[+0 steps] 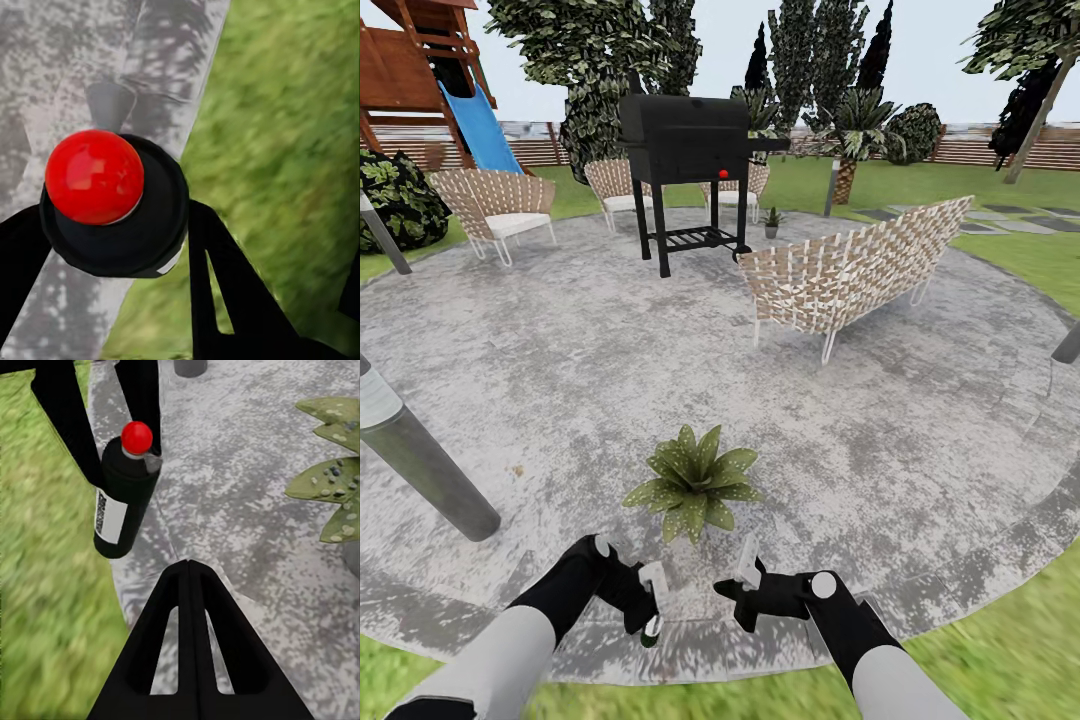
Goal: Pick up the pesticide atomizer in the garden and spray insectifuge to fully cover both potted plants in the garden.
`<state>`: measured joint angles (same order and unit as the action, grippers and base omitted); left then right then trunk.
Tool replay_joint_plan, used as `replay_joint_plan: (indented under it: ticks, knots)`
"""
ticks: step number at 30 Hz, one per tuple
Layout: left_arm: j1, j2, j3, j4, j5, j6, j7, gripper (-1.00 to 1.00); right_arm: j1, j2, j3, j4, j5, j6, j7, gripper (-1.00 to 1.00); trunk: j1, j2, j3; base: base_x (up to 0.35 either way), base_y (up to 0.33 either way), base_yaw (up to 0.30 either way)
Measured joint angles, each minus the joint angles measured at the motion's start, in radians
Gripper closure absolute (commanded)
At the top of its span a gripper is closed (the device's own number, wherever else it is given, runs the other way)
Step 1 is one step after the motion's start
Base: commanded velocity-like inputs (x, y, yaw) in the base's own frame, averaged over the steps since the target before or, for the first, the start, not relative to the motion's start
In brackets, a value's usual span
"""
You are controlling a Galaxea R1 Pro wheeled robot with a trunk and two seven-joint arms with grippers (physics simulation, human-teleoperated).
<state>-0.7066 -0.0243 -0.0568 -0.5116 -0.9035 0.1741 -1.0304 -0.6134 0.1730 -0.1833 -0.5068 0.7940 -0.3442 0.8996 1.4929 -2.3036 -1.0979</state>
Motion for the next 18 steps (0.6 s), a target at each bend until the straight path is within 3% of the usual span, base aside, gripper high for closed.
replay_joint_plan:
  ticks: [6,10,11,15,17,18]
  knots:
    - [0.011,0.118,0.016,0.008,0.003,-0.006,0.001,1.00,0.000,0.000,0.000,0.000,0.001,0.000,-0.001,1.00,0.000,0.000,0.000,0.000,0.000,0.000]
    - [0.012,0.171,0.094,0.011,0.010,-0.099,0.001,1.00,0.000,0.000,-0.001,0.000,0.002,0.000,-0.002,1.00,0.000,0.000,0.000,0.000,0.000,0.000]
    - [0.012,0.185,0.109,0.011,0.012,-0.108,0.002,1.00,0.000,0.000,-0.001,0.000,0.002,0.000,-0.002,-1.00,0.000,0.000,0.000,0.000,0.000,0.000]
    - [0.015,0.197,0.126,0.058,0.014,-0.119,0.008,1.00,0.000,0.000,-0.009,0.000,0.002,-0.001,-0.019,-1.00,0.000,0.000,0.000,0.000,0.000,0.000]
    - [0.015,0.194,0.129,0.127,0.032,-0.128,0.063,1.00,0.003,0.000,-0.009,0.008,0.002,-0.002,-0.115,-1.00,0.000,0.000,0.000,0.000,0.000,0.000]
    - [0.015,0.192,0.136,0.162,0.065,-0.134,0.107,1.00,0.004,0.000,-0.010,0.024,0.002,-0.002,-0.172,-1.00,0.000,0.000,0.000,0.000,0.000,0.000]
